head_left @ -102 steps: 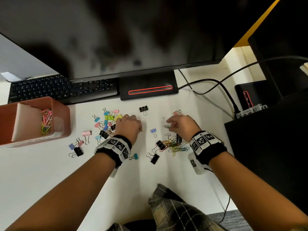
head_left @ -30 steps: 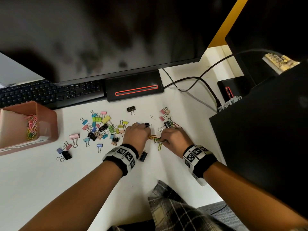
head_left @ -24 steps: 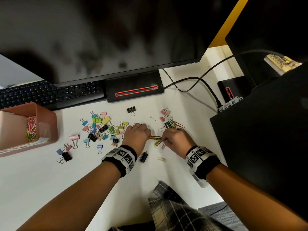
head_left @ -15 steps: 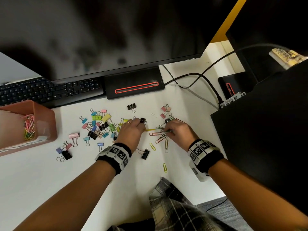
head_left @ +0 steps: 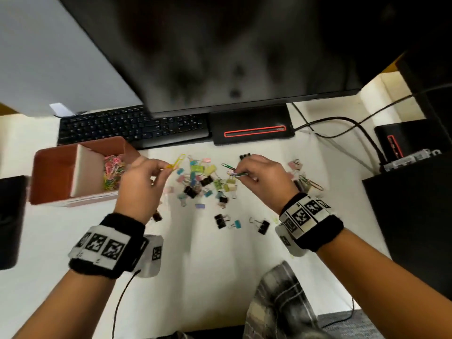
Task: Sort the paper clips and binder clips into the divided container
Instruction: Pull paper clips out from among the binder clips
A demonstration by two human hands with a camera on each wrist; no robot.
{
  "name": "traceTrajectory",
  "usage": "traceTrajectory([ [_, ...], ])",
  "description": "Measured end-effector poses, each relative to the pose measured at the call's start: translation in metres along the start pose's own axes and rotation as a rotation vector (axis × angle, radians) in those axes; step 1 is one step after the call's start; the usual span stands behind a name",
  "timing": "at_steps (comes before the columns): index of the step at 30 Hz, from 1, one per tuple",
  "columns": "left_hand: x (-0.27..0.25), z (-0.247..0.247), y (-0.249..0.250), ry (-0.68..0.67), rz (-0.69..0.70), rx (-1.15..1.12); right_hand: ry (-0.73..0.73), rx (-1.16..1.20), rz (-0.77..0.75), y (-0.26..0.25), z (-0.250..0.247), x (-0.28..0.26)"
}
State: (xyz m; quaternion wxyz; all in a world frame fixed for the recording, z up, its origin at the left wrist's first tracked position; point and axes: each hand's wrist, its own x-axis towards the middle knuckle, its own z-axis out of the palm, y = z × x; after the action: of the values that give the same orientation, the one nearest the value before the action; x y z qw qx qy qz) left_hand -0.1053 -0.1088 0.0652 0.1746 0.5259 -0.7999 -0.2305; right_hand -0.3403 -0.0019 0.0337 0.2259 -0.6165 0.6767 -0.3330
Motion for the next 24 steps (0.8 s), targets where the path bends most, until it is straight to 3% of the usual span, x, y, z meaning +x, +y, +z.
traceTrajectory([
  [6,0.021,-0.074,-0.094,-0.059,-0.253,0.107,-0.072,0.088,-0.086,-0.114,0.093,0.080],
  [12,0.047,-0.078,-0.135,-0.177,-0.405,0.035,-0.220,0.175,0.189,-0.168,0.170,0.132],
  [14,0.046,-0.080,-0.133,-0.163,-0.375,0.052,-0.255,0.210,0.233,-0.172,0.175,0.132],
  [17,0.037,-0.084,-0.117,-0.105,-0.225,-0.043,-0.203,0.273,0.204,-0.166,0.158,0.114],
  [21,0.022,-0.064,-0.088,-0.247,-0.019,-0.184,-0.126,0.152,0.156,-0.122,0.112,0.060],
  [24,0.008,-0.035,-0.057,-0.332,0.089,-0.224,-0.084,-0.036,0.252,-0.067,0.071,0.001],
])
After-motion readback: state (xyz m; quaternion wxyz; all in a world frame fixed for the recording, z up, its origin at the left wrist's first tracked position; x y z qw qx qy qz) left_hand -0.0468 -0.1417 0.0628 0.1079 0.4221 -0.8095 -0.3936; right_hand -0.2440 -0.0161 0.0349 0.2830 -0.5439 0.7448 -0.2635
